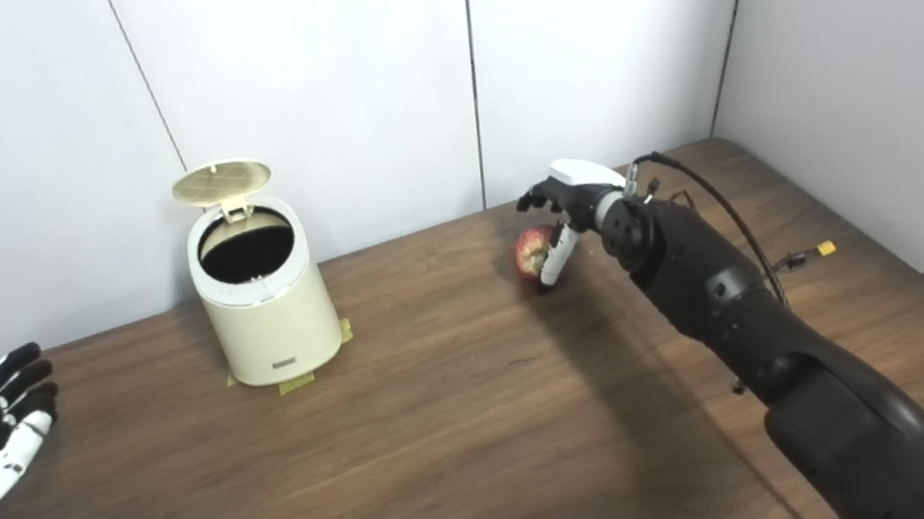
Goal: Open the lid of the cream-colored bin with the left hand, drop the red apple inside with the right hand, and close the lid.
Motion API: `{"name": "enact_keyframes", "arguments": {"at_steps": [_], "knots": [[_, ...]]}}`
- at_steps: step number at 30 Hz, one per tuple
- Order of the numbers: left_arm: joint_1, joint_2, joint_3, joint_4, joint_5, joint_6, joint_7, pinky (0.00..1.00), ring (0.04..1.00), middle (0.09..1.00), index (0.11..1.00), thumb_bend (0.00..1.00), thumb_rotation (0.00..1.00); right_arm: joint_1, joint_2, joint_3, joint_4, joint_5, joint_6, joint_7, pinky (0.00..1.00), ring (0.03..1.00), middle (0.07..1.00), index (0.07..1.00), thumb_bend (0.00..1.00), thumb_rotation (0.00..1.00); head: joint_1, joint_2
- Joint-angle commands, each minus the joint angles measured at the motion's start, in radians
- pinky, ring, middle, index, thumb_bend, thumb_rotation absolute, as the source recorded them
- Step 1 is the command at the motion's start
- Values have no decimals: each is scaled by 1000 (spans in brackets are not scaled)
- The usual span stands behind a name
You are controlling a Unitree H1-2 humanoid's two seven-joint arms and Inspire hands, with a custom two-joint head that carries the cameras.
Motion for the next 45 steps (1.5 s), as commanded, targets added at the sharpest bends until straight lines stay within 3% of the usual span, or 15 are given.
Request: {"name": "enact_keyframes", "arguments": {"at_steps": [1, 6, 14, 17, 19, 21, 22, 23, 26, 31, 36, 40, 45], "knots": [[-47, 2, 14, -37, 33, -9, -18, 846, 883, 899, 915, 231, 218, -49, -25, -9, -37, -1, 14, -10, 749, 858, 877, 818, 975, 136, -2, 3], [-58, -30, 49, -43, 66, -9, -68, 875, 905, 922, 932, 217, 167, -50, -27, -7, -28, 6, 9, -11, 767, 861, 883, 821, 965, 151, -2, 5], [-83, -89, 115, -43, 143, -9, -157, 900, 923, 931, 943, 231, 193, -30, -33, -14, -59, 19, -3, -11, 756, 829, 859, 811, 952, 133, 2, 10], [-88, -101, 131, -45, 176, -9, -185, 881, 908, 920, 937, 245, 232, -21, -33, -18, -74, 27, -8, -18, 723, 793, 836, 800, 951, 126, 2, 10], [-94, -115, 148, -44, 188, -9, -202, 886, 914, 923, 937, 248, 239, -16, -31, -30, -69, 43, -31, -33, 656, 716, 769, 781, 928, 103, 2, 10], [-100, -126, 162, -44, 202, -9, -222, 887, 914, 921, 933, 248, 231, -9, -27, -44, -84, 58, -30, -42, 595, 624, 665, 701, 883, 66, 4, 12], [-102, -129, 166, -44, 208, -9, -232, 885, 914, 922, 934, 244, 230, -6, -25, -48, -96, 60, -25, -45, 564, 580, 571, 607, 711, 34, 6, 13], [-105, -134, 172, -44, 214, -9, -239, 891, 921, 930, 939, 237, 230, -4, -24, -49, -101, 58, -27, -53, 530, 535, 526, 533, 604, 13, 8, 14], [-115, -149, 191, -39, 229, -9, -258, 898, 918, 926, 934, 240, 220, 0, -23, -48, -100, 55, -51, -78, 470, 450, 497, 488, 529, 1, 8, 15], [-119, -152, 197, -40, 248, -9, -277, 889, 922, 927, 925, 247, 252, 2, -18, -52, -99, 65, -69, -100, 413, 408, 479, 505, 520, 0, 11, 15], [-128, -157, 206, -33, 248, -9, -283, 896, 935, 929, 923, 252, 260, 0, -21, -48, -92, 62, -75, -101, 452, 428, 486, 492, 521, 0, 15, 13], [-129, -163, 209, -38, 254, -9, -287, 890, 931, 925, 923, 237, 218, 10, -18, -60, -123, 72, -69, -108, 453, 435, 491, 487, 521, 0, 16, 12], [-120, -163, 202, -46, 276, -9, -283, 874, 907, 912, 912, 278, 300, 27, -18, -79, -214, 73, -91, -142, 441, 435, 483, 499, 521, 0, 43, 9]]}}
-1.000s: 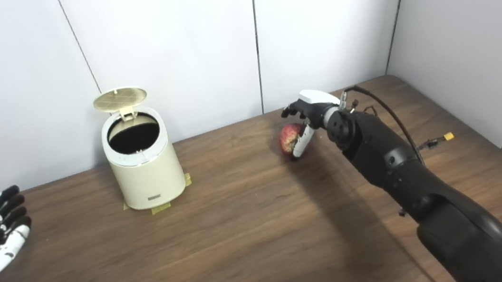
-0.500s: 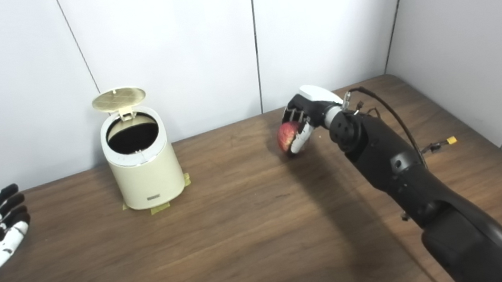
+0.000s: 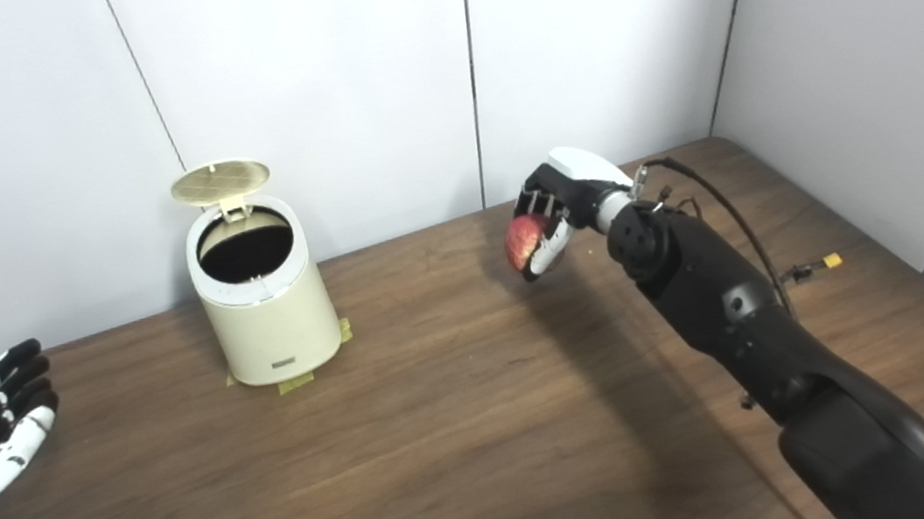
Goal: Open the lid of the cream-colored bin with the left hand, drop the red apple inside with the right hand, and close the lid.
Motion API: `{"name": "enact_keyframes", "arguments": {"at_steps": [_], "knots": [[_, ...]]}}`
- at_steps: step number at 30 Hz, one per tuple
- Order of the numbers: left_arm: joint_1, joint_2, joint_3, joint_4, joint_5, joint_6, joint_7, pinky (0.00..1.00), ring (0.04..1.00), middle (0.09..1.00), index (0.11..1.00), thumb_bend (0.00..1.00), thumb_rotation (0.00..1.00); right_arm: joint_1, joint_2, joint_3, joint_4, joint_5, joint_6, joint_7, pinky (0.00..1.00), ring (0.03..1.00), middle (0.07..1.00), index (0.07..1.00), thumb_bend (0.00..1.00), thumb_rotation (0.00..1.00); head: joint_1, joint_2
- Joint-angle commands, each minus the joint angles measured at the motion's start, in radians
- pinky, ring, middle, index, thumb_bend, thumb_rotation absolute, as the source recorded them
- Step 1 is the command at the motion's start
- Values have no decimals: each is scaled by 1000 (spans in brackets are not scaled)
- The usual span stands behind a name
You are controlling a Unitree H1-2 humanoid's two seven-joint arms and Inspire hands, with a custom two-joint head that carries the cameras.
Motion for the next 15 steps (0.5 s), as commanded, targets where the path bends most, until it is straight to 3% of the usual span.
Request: {"name": "enact_keyframes", "arguments": {"at_steps": [1, 5, 7, 10, 15], "knots": [[-41, 2, -5, -41, 7, -9, 0, 867, 904, 910, 910, 284, 319, -40, -15, -28, -81, 5, -50, -44, 441, 434, 479, 498, 521, 0, 11, -2], [-39, -10, -8, -39, -12, -9, 7, 888, 905, 911, 913, 261, 247, -39, 8, -38, -204, 11, -85, -64, 440, 433, 484, 496, 521, 0, 47, -8], [-35, -16, -15, -42, -7, -9, 9, 894, 907, 911, 913, 260, 226, -43, 27, -37, -271, 2, -72, -59, 443, 429, 484, 498, 521, 0, 61, -12], [-22, -1, -51, -39, 12, -9, 26, 879, 900, 902, 911, 240, 228, -65, 85, -24, -365, -21, -40, -55, 400, 399, 485, 504, 520, 0, 87, -18], [2, -3, -91, -41, 17, -9, 61, 865, 889, 882, 892, 263, 288, -120, 205, 3, -387, -32, -42, -63, 385, 389, 488, 508, 519, 0, 125, -27]]}}
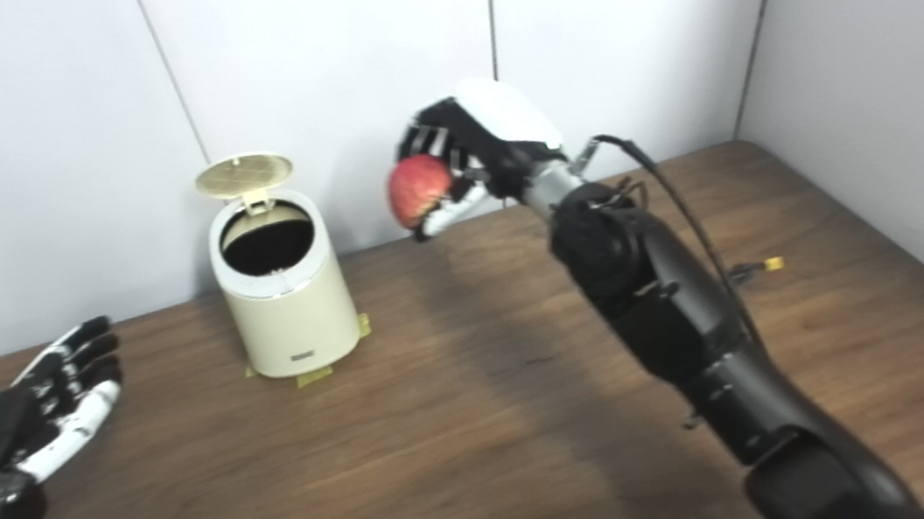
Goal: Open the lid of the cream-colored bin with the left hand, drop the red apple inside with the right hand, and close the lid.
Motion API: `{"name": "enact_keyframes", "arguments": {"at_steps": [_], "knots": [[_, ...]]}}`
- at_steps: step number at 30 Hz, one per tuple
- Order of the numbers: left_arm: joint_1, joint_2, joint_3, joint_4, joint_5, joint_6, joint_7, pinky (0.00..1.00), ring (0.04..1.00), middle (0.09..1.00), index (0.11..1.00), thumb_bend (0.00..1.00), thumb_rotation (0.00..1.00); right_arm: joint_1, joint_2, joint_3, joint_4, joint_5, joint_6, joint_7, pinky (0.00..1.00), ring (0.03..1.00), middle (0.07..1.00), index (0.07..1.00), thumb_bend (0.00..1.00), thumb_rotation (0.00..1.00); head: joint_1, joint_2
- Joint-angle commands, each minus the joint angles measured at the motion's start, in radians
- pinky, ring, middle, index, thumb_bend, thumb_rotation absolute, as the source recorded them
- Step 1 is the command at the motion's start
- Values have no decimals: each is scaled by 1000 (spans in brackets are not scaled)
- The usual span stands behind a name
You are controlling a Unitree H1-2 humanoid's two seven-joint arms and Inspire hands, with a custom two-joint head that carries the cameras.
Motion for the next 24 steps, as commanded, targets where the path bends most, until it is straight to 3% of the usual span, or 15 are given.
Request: {"name": "enact_keyframes", "arguments": {"at_steps": [1, 11, 18, 24], "knots": [[-16, 4, -13, -29, 7, -9, 31, 870, 889, 879, 889, 267, 286, -81, 29, 4, -25, -14, -6, -21, 387, 388, 491, 507, 519, 0, 14, -3], [4, -27, -57, -32, 20, -9, 81, 850, 875, 869, 869, 300, 338, -181, 176, 46, 173, 15, -145, -82, 365, 383, 494, 509, 518, 0, 108, -25], [30, -40, -64, -59, 32, -9, 75, 850, 892, 885, 880, 334, 377, -221, 230, 50, 280, 38, -174, -90, 389, 399, 502, 502, 518, 0, 140, -27], [37, -53, -69, -77, 73, -9, 67, 839, 881, 876, 879, 330, 406, -244, 248, 57, 368, 30, -226, -144, 408, 414, 497, 502, 519, 0, 152, -25]]}}
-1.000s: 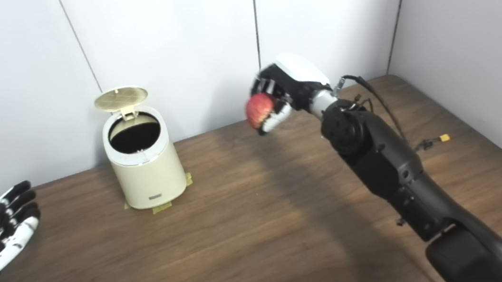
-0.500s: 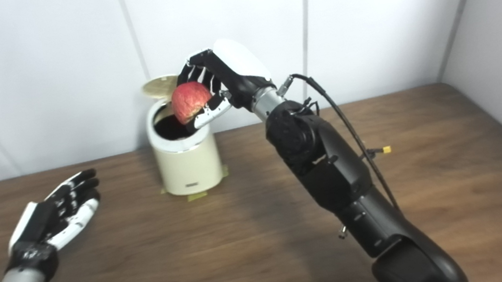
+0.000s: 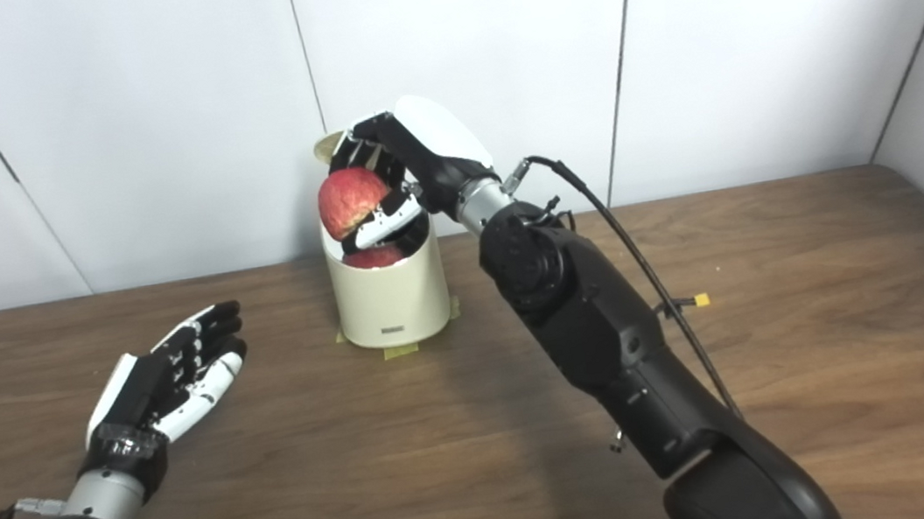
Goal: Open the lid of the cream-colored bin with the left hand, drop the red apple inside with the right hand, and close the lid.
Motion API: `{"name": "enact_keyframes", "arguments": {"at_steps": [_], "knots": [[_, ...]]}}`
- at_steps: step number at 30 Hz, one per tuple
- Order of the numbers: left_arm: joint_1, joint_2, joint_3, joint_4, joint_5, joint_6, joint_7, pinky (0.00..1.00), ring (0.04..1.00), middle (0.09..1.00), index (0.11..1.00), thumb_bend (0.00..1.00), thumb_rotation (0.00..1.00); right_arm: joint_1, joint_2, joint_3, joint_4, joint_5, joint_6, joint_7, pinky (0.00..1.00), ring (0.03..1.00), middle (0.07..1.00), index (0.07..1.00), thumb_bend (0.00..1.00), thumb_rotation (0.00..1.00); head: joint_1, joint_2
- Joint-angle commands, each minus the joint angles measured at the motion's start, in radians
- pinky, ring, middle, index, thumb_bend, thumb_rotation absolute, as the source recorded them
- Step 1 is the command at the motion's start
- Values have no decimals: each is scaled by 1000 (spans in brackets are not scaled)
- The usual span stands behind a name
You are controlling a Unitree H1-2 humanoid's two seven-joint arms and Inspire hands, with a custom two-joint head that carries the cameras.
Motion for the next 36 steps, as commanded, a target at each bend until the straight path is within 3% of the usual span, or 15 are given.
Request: {"name": "enact_keyframes", "arguments": {"at_steps": [1, 10, 22, 26, 28, 29, 30, 31, 32, 33, 36], "knots": [[-31, -9, -1, -36, 6, -9, 1, 836, 883, 879, 884, 325, 410, -73, -2, -8, 3, 4, -54, -47, 409, 415, 498, 501, 519, 0, -1, 1], [-35, -17, -1, -32, 3, -9, 4, 830, 878, 879, 881, 331, 434, -74, -23, -2, 43, -25, -103, -113, 397, 407, 506, 504, 518, 0, -10, 7], [-41, -22, 4, -32, 9, -9, 0, 844, 883, 878, 876, 334, 424, -72, -62, 20, 17, -65, -97, -99, 399, 410, 502, 519, 517, 0, -15, 12], [-40, -19, 1, -35, 9, -9, 3, 838, 879, 876, 874, 327, 416, -69, -73, 29, 3, -93, -82, -96, 507, 548, 507, 486, 528, 3, -21, 17], [-40, -17, -1, -36, 11, -9, 3, 850, 882, 876, 874, 333, 422, -67, -78, 34, -2, -108, -79, -92, 559, 570, 498, 489, 530, 5, -23, 19], [-40, -18, -1, -36, 12, -9, 3, 847, 877, 874, 871, 332, 423, -65, -79, 38, -5, -115, -76, -89, 637, 621, 569, 491, 526, 91, -24, 19], [-40, -18, -1, -37, 13, -9, 3, 850, 878, 874, 870, 331, 423, -64, -80, 40, -7, -120, -73, -87, 685, 653, 604, 545, 759, 168, -24, 19], [-40, -19, -1, -37, 14, -9, 1, 851, 878, 874, 869, 331, 422, -63, -83, 48, -10, -131, -62, -73, 710, 670, 622, 573, 877, 208, -26, 20], [-41, -21, 0, -38, 18, -9, -1, 845, 878, 874, 869, 333, 419, -63, -85, 55, -16, -141, -43, -50, 814, 760, 696, 634, 951, 280, -27, 21], [-41, -23, 1, -39, 22, -9, -3, 847, 880, 874, 869, 337, 417, -63, -87, 61, -21, -147, -28, -34, 893, 836, 761, 677, 976, 321, -27, 21], [-41, -27, 5, -38, 12, -9, 2, 842, 880, 873, 869, 339, 405, -62, -88, 76, -37, -162, 14, 6, 987, 974, 887, 769, 999, 373, -28, 22]]}}
